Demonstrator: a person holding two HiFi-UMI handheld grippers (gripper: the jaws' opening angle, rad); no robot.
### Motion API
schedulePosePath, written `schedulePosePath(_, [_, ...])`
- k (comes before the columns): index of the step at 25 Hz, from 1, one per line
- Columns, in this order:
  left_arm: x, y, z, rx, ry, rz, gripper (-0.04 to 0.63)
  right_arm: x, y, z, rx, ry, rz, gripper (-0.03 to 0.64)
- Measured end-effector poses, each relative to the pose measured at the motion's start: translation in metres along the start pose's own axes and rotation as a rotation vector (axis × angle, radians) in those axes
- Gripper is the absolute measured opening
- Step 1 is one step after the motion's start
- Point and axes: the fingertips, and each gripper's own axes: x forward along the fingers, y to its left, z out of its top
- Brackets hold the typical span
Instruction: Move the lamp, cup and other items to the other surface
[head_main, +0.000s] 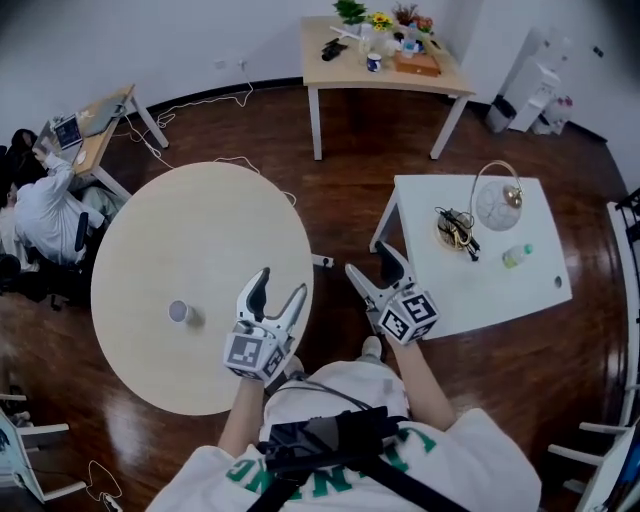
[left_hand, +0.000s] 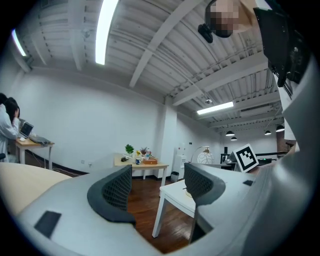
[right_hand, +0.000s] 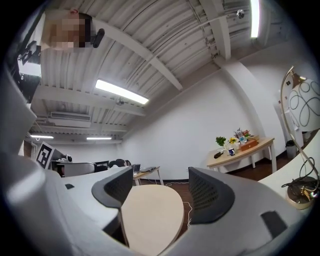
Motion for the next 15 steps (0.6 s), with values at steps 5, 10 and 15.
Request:
schedulePosePath(5, [0.014,-0.016,-0.001,0.016,0.013,-0.056,0.319,-0.014,-0.009,0.002,0.009,-0.023,-0.030,0.368])
schedulePosePath(10, [0.034,-0.036,-0.016,0.051,0.052,-0.127,0.319,-0.033,-0.022,-0.002,0.012,-0.021,-0.067,0.367])
schedulePosePath(15, [0.059,-0.084,-0.037,0.119,0.113,-0.283,0.319,-0.077,-0.064,-0.020,0.022,-0.002,-0.192,0.366])
